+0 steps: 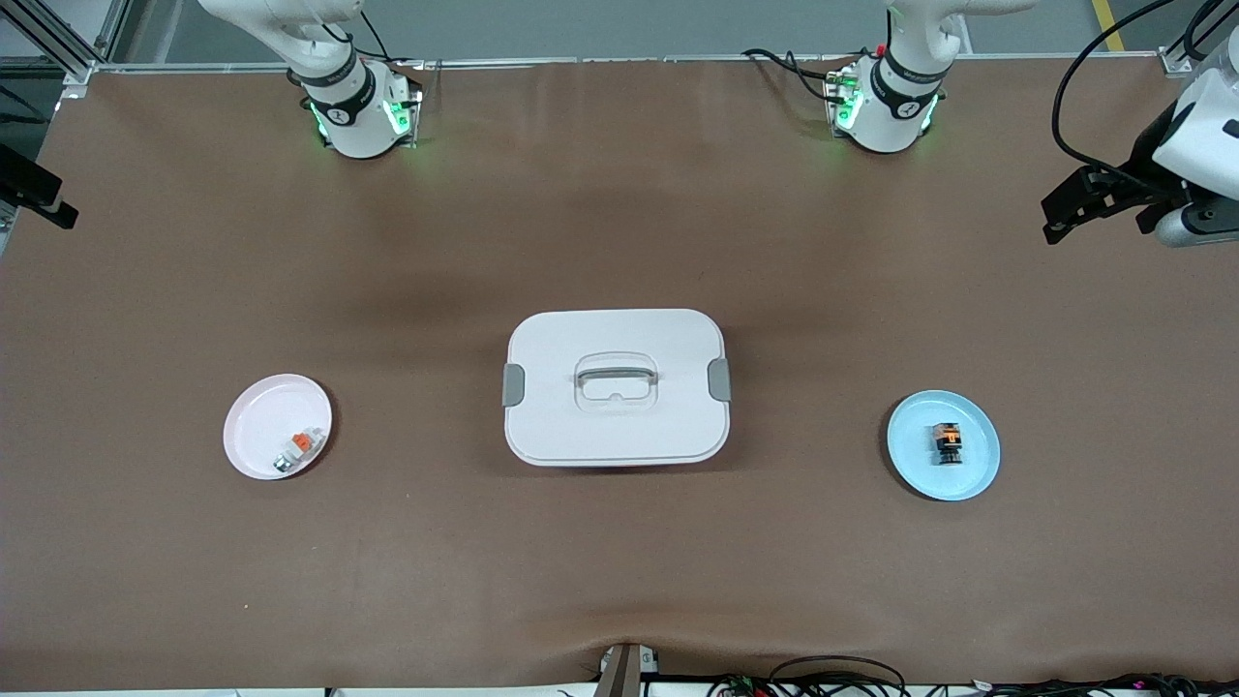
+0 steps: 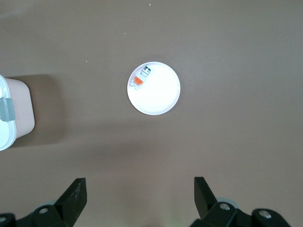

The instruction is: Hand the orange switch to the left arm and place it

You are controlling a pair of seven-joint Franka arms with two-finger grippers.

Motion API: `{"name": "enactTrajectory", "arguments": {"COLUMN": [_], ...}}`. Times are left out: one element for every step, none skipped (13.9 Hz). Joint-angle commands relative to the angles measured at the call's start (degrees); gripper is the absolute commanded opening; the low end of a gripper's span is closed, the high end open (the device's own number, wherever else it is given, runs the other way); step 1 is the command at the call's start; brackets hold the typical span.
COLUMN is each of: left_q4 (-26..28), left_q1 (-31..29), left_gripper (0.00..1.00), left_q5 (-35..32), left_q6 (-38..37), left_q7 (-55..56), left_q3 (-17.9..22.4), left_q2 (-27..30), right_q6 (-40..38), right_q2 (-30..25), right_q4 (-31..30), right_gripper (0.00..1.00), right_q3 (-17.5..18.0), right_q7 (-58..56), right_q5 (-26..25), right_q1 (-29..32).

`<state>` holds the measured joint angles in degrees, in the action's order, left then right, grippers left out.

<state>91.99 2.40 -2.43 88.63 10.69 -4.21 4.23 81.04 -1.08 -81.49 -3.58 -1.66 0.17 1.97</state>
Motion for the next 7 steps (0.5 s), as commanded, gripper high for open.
{"name": "enactTrajectory", "arguments": {"left_q4": [0.7,0.3,0.0,-1.1,-2.4,-2.9,-3.1], "left_q1": [-0.6,-0.4,-0.3,-0.2,-0.6,-0.8,-0.4], "left_gripper": [1.00,1.00,1.00,1.00,1.00,1.00,1.00], "left_q5": [4.9,5.0,4.9,4.9,4.8,4.4,3.3], "left_q6": [-0.6,-1.3,-2.1,-3.0,-3.7,-4.5,-5.4], "left_q7": [-0.8,-0.8,-0.8,-0.9,-0.5,-0.6,-0.6], "left_q3": [0.3,0.3,0.3,0.3,0.2,0.3,0.6], "left_q2": [1.1,1.4,1.4,1.4,1.2,1.0,1.2], "right_q6": [-0.7,-0.7,-0.7,-0.6,-0.6,-0.6,-0.6], "right_q2": [0.0,0.0,0.0,0.0,0.1,0.1,0.0], "right_q4": [0.8,1.1,1.2,1.2,1.3,1.3,1.2], "right_gripper": [1.00,1.00,1.00,1.00,1.00,1.00,1.00], "right_q3": [0.7,0.7,0.6,0.6,0.6,0.5,0.4], "right_q7": [-0.5,-1.1,-1.1,-1.0,-1.1,-1.1,-1.1], "right_q5": [-3.1,-3.5,-3.4,-3.3,-3.2,-3.1,-3.1], "right_q1": [-0.8,-1.4,-1.4,-1.4,-1.3,-1.1,-1.0]}}
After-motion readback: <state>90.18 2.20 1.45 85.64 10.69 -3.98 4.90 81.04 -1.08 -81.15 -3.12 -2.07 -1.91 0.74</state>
